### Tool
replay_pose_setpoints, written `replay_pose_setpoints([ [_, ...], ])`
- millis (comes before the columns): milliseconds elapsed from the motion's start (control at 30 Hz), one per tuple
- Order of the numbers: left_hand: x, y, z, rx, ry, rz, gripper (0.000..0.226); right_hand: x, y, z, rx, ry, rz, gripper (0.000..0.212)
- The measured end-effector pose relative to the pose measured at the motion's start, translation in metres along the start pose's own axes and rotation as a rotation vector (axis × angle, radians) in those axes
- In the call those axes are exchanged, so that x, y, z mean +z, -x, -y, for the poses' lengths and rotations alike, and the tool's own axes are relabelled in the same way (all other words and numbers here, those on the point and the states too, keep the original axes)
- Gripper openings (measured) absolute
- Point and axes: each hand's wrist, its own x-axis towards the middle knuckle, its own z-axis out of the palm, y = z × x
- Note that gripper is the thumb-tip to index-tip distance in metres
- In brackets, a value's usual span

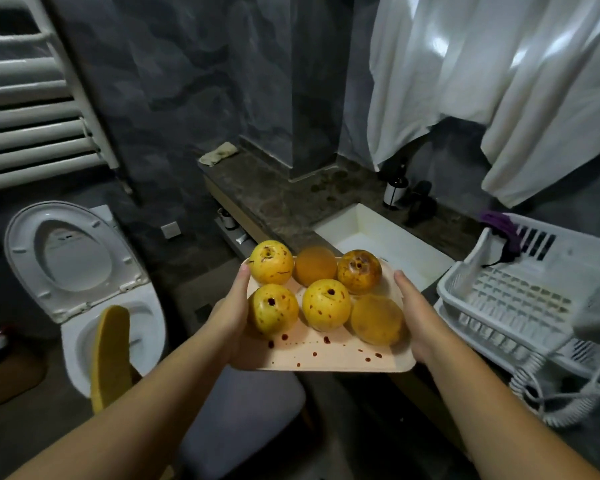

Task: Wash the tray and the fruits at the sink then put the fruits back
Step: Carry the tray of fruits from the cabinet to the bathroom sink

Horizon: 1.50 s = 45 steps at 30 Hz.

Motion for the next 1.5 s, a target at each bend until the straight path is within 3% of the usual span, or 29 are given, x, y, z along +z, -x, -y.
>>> replay_pose_setpoints([
  [133, 0.026, -0.033, -0.02, 0.065, -0.07, -0.046, 0.121, -0.004, -0.037, 0.018, -0.006, -0.026, -0.034, 0.076],
  [300, 0.055, -0.061, -0.039, 0.067, -0.109, -0.011, 0.098, -0.009, -0.072, 0.038, 0.04, -0.054, -0.111, 0.091],
  [800, 0.113, -0.124, -0.088, -0.019, -0.216, 0.159, 0.119, -0.028, -0.117, 0.089, 0.066, -0.109, -0.136, 0.093],
  [1033, 0.142, -0.159, -0.112, 0.01, -0.222, 0.19, 0.081, -0.03, -0.141, 0.113, 0.088, -0.128, -0.201, 0.093],
  [1167, 0.162, -0.18, -0.128, -0.011, -0.256, 0.288, 0.082, -0.033, -0.163, 0.128, 0.1, -0.151, -0.211, 0.088],
  [1367, 0.188, -0.23, -0.15, 0.04, -0.306, 0.241, 0.086, -0.03, -0.218, 0.154, 0.072, -0.167, -0.213, 0.079],
  [1500, 0.203, -0.273, -0.161, 0.089, -0.309, 0.173, 0.104, -0.021, -0.265, 0.168, 0.068, -0.19, -0.209, 0.075],
])
